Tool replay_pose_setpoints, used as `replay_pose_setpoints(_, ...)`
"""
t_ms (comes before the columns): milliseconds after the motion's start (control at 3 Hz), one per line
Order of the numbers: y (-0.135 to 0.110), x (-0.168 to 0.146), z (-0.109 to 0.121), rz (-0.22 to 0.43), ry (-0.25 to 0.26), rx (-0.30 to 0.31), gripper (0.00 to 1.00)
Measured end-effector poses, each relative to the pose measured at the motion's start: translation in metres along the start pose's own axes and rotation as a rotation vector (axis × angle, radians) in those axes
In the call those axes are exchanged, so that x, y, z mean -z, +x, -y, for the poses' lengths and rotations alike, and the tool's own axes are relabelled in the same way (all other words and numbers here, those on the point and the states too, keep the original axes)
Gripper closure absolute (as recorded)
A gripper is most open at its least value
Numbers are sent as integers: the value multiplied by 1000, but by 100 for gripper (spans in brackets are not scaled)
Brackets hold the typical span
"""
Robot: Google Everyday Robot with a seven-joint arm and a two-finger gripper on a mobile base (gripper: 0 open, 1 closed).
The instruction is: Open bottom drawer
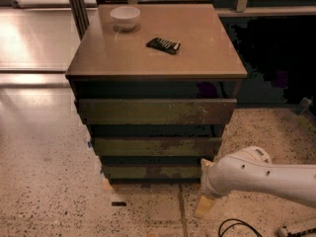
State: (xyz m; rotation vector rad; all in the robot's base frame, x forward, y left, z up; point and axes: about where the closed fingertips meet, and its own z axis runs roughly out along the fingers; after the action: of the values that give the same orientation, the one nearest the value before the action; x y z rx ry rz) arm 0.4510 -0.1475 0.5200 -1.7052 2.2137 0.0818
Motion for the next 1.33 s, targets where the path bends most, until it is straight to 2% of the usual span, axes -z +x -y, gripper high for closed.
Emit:
replay_pose_setpoints(333, 0, 0, 0, 0, 0, 1, 0)
replay_pose_setpoints(667, -2, 2, -4, -2, 17, 36, 0)
replay_pose_setpoints(1000, 9, -13, 4, 0, 37, 54, 0)
replay_pose_setpoints(1333, 32, -53, 12, 2, 27, 51, 0)
